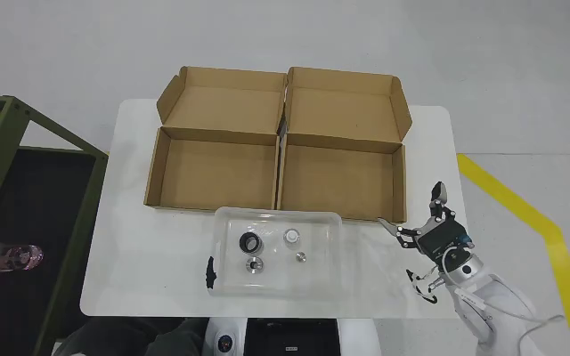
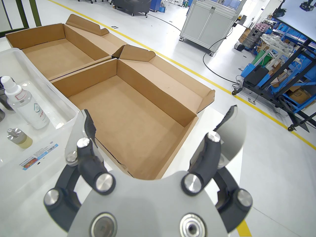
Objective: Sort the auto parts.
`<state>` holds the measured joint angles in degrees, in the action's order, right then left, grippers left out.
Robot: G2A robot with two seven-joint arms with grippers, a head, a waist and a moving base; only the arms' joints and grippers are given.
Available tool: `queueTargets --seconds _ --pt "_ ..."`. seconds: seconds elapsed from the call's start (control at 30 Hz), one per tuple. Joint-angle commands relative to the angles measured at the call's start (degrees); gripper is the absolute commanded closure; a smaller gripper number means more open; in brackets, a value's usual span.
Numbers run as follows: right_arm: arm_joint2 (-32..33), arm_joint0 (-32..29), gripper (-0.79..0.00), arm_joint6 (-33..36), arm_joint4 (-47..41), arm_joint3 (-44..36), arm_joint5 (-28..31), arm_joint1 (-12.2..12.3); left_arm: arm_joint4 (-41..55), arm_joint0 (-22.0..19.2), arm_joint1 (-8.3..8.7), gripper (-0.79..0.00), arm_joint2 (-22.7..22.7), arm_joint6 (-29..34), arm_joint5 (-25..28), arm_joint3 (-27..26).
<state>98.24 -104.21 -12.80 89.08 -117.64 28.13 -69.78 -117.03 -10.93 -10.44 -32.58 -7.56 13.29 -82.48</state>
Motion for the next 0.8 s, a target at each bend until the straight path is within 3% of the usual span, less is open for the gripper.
queueTargets --seconds 0.0,0.6,0.77 --pt "0.0 0.0 -0.785 0.0 0.0 0.0 0.0 0.0 0.0 0.0 0.0 -0.785 0.0 0.0 0.0 0.0" --pt "-0.09 0.01 -0.785 0.25 0.14 0.11 0.09 0.01 0.0 0.0 0.0 -0.785 0.0 0.0 0.0 0.0" --pt "-1.86 1.97 -0.785 2.99 -1.11 1.22 3.67 0.25 0.0 0.0 0.0 -0.785 0.0 0.0 0.0 0.0"
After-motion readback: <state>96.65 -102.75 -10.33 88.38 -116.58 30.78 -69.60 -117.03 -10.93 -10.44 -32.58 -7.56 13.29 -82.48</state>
